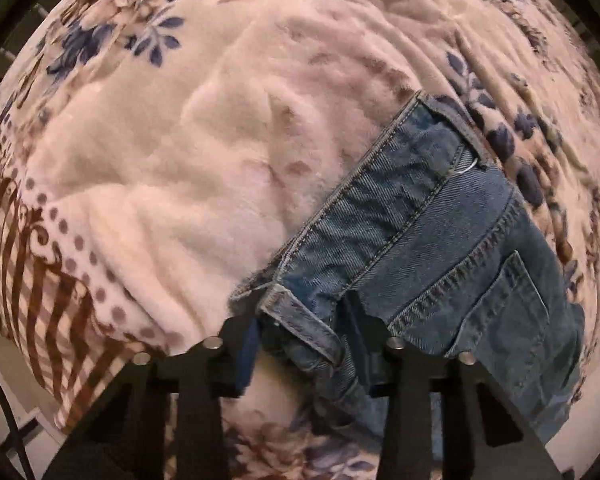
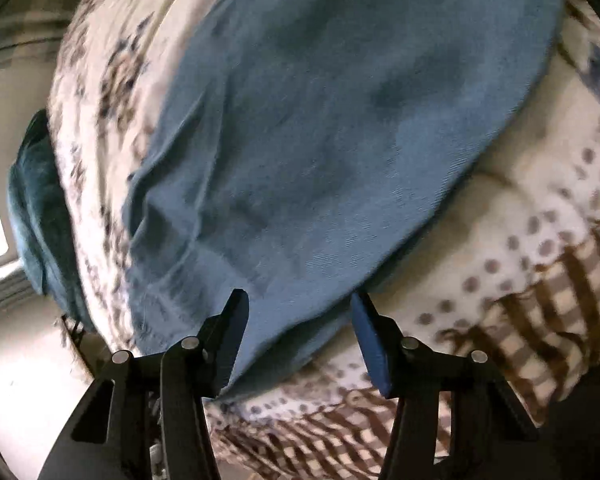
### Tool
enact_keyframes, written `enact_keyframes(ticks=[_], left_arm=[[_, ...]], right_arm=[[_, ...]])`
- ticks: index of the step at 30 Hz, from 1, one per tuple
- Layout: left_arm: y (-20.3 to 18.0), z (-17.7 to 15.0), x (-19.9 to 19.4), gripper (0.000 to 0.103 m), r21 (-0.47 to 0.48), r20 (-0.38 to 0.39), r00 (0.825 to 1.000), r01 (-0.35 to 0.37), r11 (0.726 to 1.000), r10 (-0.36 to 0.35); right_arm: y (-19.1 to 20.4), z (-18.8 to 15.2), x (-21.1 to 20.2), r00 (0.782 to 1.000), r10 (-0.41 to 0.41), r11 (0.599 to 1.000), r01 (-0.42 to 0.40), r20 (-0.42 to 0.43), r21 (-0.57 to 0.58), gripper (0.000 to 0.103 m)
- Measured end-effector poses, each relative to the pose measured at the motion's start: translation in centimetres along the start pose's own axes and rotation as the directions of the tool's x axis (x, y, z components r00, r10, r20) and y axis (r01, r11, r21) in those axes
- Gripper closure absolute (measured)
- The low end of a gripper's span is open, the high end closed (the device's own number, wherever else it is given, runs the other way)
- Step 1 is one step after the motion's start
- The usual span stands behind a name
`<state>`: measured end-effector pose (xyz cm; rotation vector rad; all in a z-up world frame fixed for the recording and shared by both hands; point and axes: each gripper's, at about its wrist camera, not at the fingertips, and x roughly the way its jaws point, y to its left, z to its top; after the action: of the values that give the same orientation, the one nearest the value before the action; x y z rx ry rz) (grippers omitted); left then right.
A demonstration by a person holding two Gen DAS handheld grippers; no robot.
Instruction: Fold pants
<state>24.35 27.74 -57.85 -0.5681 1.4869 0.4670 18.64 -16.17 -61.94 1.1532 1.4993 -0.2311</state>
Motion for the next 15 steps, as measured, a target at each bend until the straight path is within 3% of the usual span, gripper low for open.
enact_keyframes(ticks=[4, 5, 6, 7, 9, 15], left_arm=[[0.1, -0.5, -1.0, 0.077, 0.052, 0.012, 1.0, 0.011, 0.999, -0.012], [-0.1, -0.4, -1.3, 0.078, 0.061, 0.015, 1.0, 0.011, 0.998, -0.012], [-0.1, -0.4, -1.5, 0.078, 0.066, 0.017, 1.0, 0.013, 0.998, -0.014], [-0.1, -0.4, -1.7, 0.078, 0.07, 0.017, 1.0, 0.013, 0.997, -0.014], [0.3, -0.4, -2.1, 0.079, 0.064, 0.011, 1.0, 0.023, 0.998, -0.024], [0.9, -0.1, -2.9, 0.081, 0.065, 0.01, 1.0, 0.013, 0.998, -0.014]], right_arm=[[-0.2, 0.5, 3.3, 0.999, -0.006, 0.999, 0.008, -0.042, 0.044, 0.047], [-0.3, 0.7, 3.5, 1.0, 0.009, 0.998, -0.007, -0.024, 0.065, 0.058], [-0.3, 0.7, 3.3, 1.0, 0.0, 0.997, 0.0, 0.001, 0.074, 0.093], [-0.2, 0.6, 2.7, 0.999, -0.022, 0.996, 0.019, 0.029, 0.087, 0.098], [-0.2, -0.1, 2.0, 1.0, -0.009, 0.994, 0.005, 0.029, 0.106, 0.098], [0.2, -1.8, 0.7, 0.998, -0.064, 0.998, 0.064, 0.016, 0.013, 0.098]])
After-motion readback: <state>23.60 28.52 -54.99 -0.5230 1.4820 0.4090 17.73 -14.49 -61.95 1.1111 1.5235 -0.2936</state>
